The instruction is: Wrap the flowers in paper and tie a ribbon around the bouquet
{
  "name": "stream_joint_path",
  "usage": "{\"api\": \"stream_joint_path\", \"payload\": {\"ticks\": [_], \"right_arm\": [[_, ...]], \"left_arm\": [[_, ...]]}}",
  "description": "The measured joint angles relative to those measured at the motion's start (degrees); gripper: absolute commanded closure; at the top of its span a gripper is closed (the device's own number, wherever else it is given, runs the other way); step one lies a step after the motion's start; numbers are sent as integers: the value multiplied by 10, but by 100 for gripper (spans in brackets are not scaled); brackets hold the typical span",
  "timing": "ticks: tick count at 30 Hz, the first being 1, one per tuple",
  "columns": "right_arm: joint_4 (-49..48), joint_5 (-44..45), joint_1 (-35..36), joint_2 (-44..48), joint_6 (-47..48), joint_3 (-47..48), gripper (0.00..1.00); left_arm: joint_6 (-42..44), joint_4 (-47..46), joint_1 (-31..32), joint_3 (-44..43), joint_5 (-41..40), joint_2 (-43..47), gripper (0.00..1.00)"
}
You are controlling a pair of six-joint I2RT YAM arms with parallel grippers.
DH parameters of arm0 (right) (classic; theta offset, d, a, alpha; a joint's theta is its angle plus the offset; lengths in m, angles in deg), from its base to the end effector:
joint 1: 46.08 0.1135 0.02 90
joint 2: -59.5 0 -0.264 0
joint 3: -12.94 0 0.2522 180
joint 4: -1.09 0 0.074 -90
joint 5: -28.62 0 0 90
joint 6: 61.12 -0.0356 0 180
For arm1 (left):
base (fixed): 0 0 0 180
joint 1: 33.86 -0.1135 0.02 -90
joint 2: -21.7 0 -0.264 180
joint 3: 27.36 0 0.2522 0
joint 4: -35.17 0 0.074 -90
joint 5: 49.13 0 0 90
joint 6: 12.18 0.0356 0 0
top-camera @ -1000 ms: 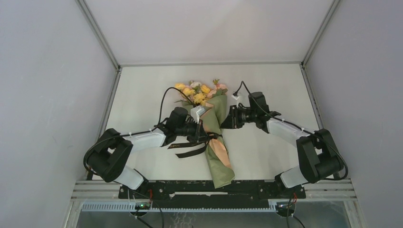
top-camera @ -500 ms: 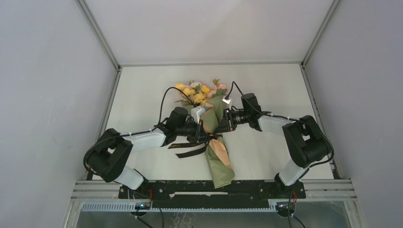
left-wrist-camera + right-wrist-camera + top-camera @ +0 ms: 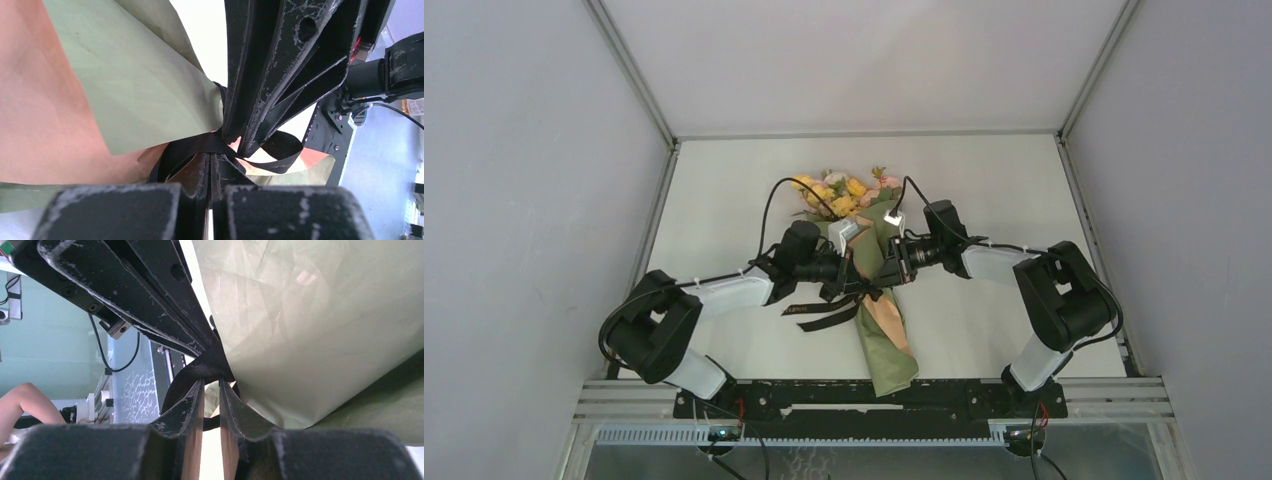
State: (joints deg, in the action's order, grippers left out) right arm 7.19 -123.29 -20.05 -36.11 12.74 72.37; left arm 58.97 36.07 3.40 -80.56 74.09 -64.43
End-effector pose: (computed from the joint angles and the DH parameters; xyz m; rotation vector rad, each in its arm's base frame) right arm 0.2706 0.1671 0.1663 -0.7878 2.1879 1.6155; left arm 0.2270 -0.1972 0.1820 0.7190 2.1805 -1.1659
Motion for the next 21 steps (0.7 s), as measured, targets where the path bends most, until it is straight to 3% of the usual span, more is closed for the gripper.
{"api": "stream_joint_path", "payload": {"ticks": [6, 9, 21], "right_arm": [[13, 0, 2, 0, 4, 0, 64], [5, -3, 7, -1, -3, 0, 63], [-160, -9, 27, -8, -139, -45, 61]], "left_arm": [[4, 0, 0, 0, 0, -1, 100], [4, -2, 0, 0, 0, -4, 99], [4, -12, 2, 0, -6, -7, 100]]}}
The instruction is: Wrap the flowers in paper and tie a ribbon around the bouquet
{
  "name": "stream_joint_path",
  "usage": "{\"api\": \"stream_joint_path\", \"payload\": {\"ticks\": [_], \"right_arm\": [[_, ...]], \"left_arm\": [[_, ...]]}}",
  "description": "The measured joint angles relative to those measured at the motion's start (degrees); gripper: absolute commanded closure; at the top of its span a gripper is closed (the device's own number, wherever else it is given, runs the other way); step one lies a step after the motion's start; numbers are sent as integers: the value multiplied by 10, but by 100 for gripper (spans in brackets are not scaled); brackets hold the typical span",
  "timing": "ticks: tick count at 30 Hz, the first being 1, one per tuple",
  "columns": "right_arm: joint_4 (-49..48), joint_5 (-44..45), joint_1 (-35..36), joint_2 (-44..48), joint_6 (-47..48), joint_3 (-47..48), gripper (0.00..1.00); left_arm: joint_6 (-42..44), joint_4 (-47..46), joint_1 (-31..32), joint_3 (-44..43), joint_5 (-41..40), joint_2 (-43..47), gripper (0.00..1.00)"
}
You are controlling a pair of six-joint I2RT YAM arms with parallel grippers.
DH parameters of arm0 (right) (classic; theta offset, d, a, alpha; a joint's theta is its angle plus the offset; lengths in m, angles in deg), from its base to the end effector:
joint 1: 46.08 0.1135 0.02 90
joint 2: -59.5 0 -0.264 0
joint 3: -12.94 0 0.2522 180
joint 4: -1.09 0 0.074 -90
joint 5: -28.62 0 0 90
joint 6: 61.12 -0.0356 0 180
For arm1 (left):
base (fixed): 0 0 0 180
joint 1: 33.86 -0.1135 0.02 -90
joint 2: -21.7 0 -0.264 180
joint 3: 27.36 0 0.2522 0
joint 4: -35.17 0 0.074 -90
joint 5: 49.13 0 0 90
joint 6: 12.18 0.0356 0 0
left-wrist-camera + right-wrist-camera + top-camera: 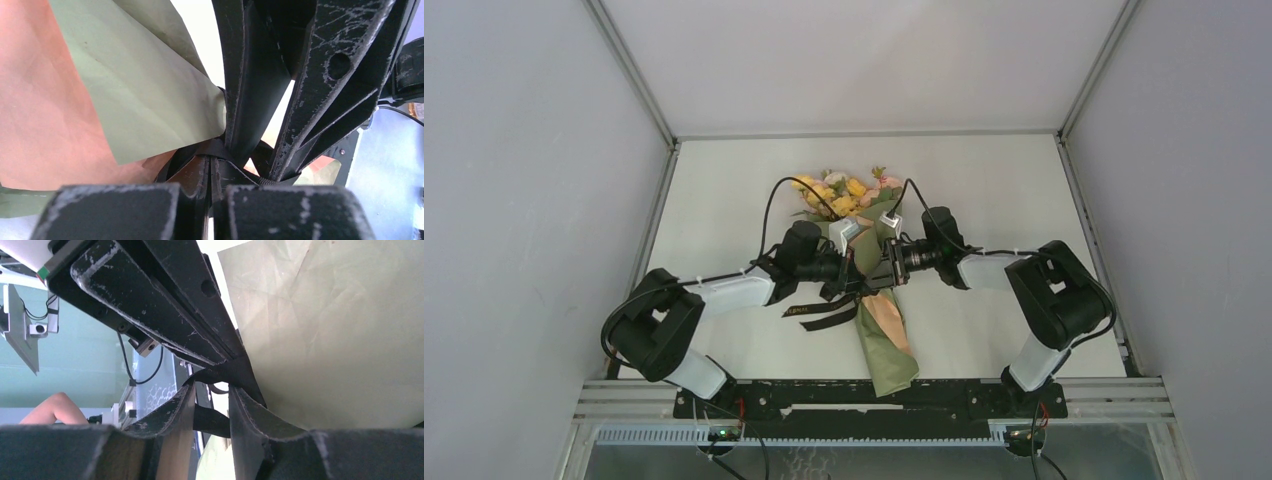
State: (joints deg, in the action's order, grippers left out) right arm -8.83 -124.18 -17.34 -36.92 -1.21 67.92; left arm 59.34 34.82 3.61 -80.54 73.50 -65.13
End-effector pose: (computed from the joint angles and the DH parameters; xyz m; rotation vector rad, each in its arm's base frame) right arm 0.2614 0.1795 0.1617 -0.7099 2.1604 1.7358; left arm 0.2282 -0.1991 0.1803 0.7240 2.1675 -1.1548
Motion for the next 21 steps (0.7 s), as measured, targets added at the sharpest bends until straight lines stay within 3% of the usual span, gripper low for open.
{"api": "stream_joint_path", "payload": {"ticks": [6, 10, 17, 21], "right_arm": [[-56, 21, 3, -8, -55, -14, 61], [-80, 32, 3, -13, -80, -20, 67], [-98, 49, 3, -28, -104, -21, 99], [-92, 53, 0, -28, -103, -22, 100]], "left_arm": [[-1, 0, 5, 0, -16, -1, 100], [-2, 0, 6, 0, -27, -1, 100], [-6, 1, 7, 0, -39, -2, 100], [-5, 4, 8, 0, -40, -2, 92]]}}
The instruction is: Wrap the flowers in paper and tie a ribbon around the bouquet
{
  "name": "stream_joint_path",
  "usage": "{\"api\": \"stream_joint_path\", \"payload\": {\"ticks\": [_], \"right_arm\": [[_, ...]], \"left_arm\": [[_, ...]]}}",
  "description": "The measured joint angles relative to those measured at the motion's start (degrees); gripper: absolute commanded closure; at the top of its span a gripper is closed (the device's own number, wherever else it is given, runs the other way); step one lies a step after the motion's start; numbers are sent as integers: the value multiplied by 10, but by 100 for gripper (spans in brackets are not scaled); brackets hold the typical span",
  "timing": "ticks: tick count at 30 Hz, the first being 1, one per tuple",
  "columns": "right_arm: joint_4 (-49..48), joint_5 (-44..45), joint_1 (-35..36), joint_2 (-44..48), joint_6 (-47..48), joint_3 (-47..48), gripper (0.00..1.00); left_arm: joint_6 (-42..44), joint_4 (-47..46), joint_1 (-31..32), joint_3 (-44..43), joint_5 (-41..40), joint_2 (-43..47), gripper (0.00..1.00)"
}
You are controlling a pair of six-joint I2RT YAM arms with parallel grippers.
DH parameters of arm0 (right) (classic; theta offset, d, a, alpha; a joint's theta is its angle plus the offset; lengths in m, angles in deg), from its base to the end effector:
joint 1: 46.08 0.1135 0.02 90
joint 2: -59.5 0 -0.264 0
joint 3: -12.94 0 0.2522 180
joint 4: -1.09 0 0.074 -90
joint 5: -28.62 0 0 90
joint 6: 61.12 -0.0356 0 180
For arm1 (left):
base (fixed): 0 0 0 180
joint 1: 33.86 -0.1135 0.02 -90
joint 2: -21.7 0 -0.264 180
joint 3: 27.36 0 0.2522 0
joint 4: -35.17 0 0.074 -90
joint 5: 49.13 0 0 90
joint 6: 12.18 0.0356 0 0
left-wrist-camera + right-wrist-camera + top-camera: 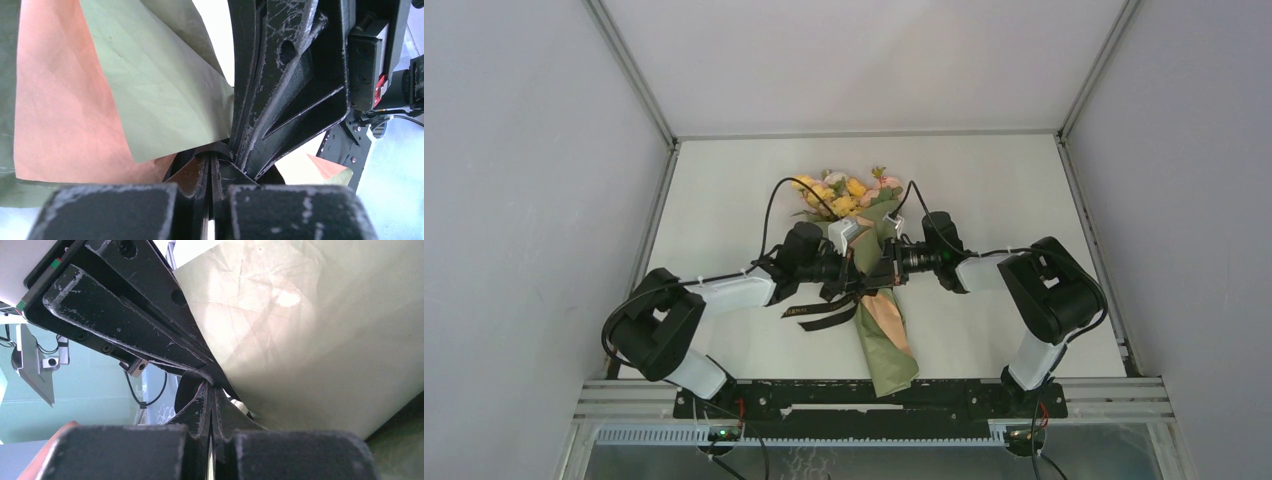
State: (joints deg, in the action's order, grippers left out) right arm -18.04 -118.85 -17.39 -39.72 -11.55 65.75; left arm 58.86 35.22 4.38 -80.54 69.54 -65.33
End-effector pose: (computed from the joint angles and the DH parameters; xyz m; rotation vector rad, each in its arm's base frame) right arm 0.2654 0.1795 0.1487 -0.4970 2.2222 1.7218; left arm 0.2275 -0.2010 0.1780 0.6863 2.1909 -1.0907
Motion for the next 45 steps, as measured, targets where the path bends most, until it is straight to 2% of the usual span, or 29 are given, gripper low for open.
{"api": "stream_joint_path", "payload": {"ticks": [7, 17, 21, 27, 32, 38, 45], "right_arm": [[32, 7, -21, 6, 19, -9, 100], [90, 33, -28, 41, 68, -10, 100], [103, 35, -27, 48, 80, -10, 100], [112, 38, -23, 61, 93, -10, 100], [115, 39, -20, 62, 97, -10, 100], [115, 39, -20, 62, 97, -10, 100], [114, 38, -19, 62, 97, -10, 100]], "left_arm": [[34, 50, -3, 0, 1, 13, 74], [171, 241, -6, -55, 69, 69, 48], [309, 355, -6, -101, 68, 83, 34], [561, 465, -10, -124, -22, 81, 18], [636, 458, -10, -119, -82, 51, 18], [665, 411, -10, -104, -130, 17, 25], [676, 381, -5, -67, -158, 10, 23]]}}
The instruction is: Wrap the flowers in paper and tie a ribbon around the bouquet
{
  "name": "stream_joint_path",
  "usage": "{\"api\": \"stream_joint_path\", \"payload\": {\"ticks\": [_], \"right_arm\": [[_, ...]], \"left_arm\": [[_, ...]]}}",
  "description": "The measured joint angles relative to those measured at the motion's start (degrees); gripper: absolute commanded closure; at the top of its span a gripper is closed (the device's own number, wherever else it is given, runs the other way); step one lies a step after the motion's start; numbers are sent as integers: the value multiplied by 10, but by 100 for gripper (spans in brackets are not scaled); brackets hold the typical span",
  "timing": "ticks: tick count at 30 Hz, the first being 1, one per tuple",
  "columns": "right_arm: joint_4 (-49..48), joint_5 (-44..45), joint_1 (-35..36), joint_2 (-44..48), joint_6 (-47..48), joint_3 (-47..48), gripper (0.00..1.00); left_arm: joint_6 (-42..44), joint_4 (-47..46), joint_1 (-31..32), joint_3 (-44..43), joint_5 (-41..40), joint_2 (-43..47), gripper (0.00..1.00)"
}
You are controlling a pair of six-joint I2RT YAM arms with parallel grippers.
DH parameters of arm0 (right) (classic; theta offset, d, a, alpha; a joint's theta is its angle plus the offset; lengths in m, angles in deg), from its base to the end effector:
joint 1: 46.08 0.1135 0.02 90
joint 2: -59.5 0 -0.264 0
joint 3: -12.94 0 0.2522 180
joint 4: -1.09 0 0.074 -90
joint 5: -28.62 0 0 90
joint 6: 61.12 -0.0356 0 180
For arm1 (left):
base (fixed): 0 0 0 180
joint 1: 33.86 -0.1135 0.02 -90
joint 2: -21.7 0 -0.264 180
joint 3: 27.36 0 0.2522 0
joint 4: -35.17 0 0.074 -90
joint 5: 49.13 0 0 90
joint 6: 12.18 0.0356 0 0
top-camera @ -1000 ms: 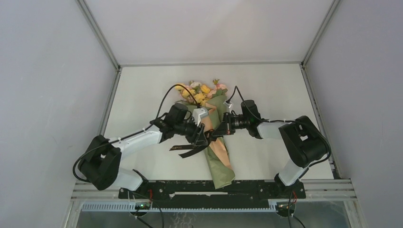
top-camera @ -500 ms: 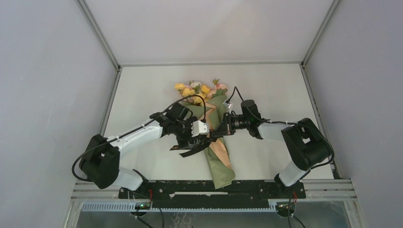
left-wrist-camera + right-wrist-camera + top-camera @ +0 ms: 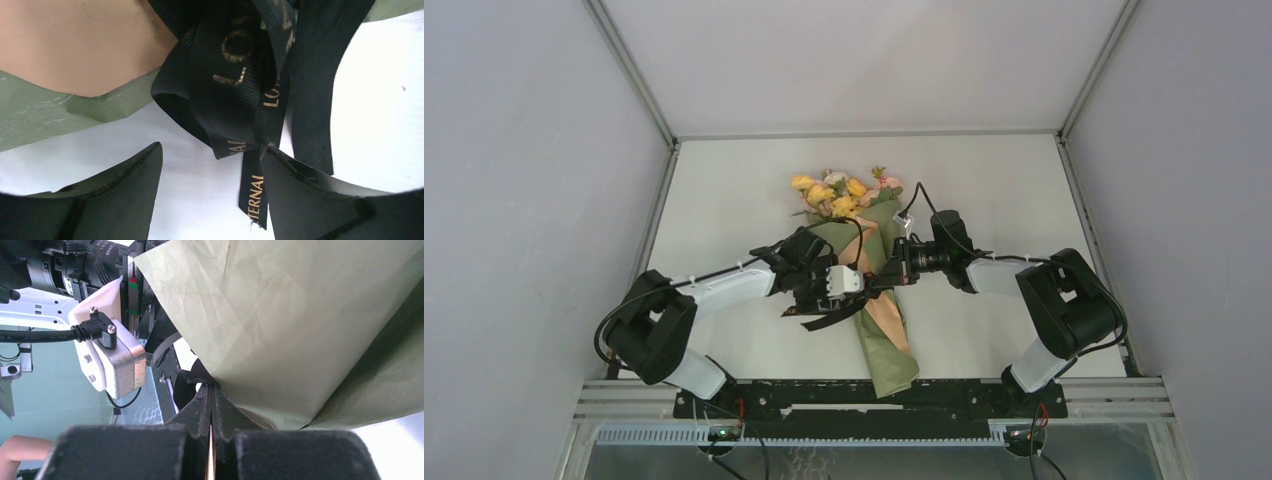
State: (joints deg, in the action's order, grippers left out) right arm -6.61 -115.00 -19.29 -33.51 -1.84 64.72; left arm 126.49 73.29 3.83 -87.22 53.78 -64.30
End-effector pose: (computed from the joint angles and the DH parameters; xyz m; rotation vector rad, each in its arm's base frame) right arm 0.2574 0.1621 0.1584 -0.5267 2.2425 1.5592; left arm 0.2129 -0.1745 0.1678 1.8731 1.8955 -0.2418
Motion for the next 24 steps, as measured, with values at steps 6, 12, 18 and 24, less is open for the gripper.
{"api": "stream_joint_path", "payload": {"ticks": [6, 12, 18, 24], "right_arm": [[0, 0, 2, 0, 0, 0, 100], [1, 2, 3, 0, 4, 0, 100], [28, 18, 4, 21, 12, 0, 100], [111, 67, 5, 87, 50, 1, 100]], "left_arm": [[0, -29, 7, 4, -25, 0, 19], [-13, -11, 17, -3, -10, 0, 72], [-1, 3, 35, -8, -7, 3, 100], [30, 2, 30, -8, -55, 13, 100]]}}
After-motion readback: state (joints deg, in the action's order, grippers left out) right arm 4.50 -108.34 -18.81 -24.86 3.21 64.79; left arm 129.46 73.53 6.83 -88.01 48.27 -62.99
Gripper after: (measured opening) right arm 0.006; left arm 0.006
